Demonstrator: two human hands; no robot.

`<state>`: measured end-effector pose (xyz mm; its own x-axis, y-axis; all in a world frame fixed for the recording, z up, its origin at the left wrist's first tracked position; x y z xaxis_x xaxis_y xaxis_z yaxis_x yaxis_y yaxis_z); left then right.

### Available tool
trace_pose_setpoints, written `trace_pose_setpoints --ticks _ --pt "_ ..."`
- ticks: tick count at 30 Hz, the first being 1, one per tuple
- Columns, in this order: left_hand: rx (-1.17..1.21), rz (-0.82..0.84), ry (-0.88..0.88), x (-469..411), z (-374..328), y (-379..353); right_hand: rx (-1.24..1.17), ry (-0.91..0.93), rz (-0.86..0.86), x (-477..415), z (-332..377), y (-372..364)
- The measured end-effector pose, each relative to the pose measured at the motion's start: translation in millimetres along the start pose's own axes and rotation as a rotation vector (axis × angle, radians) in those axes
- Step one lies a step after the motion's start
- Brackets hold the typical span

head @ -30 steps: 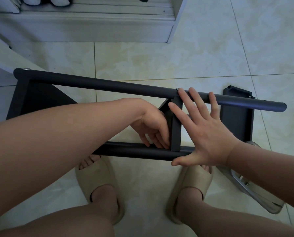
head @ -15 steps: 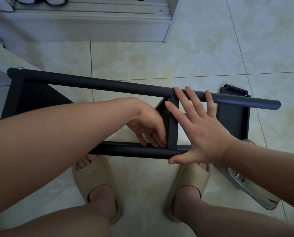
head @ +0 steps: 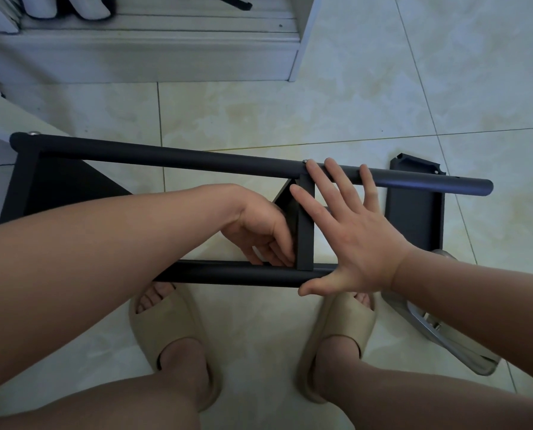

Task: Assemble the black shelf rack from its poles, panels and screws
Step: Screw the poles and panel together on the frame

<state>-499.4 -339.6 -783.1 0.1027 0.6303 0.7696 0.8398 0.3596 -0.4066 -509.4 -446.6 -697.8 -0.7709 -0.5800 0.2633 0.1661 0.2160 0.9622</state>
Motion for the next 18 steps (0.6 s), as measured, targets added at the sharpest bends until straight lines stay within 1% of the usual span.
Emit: trace_pose_setpoints --ticks 2,11,16,18 --pt "-0.016 0.015 0.014 0.4 1.2 -3.0 -0.003 0.0 -0.004 0.0 0.2 0.1" --pt "-0.018 -0.04 0.012 1.6 -4.3 -0.1 -0.007 0.006 -0.011 0.2 1.3 1.2" --pt "-0.045 -0.008 0.035 2.2 -1.0 -2.9 -0.008 0.013 -0.023 -0.4 1.2 -0.2" --pt "-0.065 -0.039 0.026 1.6 -1.2 -1.2 -0.009 0.013 -0.029 -0.6 1.2 -1.0"
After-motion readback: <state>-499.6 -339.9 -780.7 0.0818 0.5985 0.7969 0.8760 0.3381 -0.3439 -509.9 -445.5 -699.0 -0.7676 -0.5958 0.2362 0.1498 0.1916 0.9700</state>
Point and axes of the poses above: each hand's wrist, its own x-axis away from the middle knuckle, its own y-axis out of the back of the hand, z = x × y, the point moved 7 cm from there along -x, towards the middle knuckle, and after that the axes turned 5 degrees about x, right-handed, at the moved point
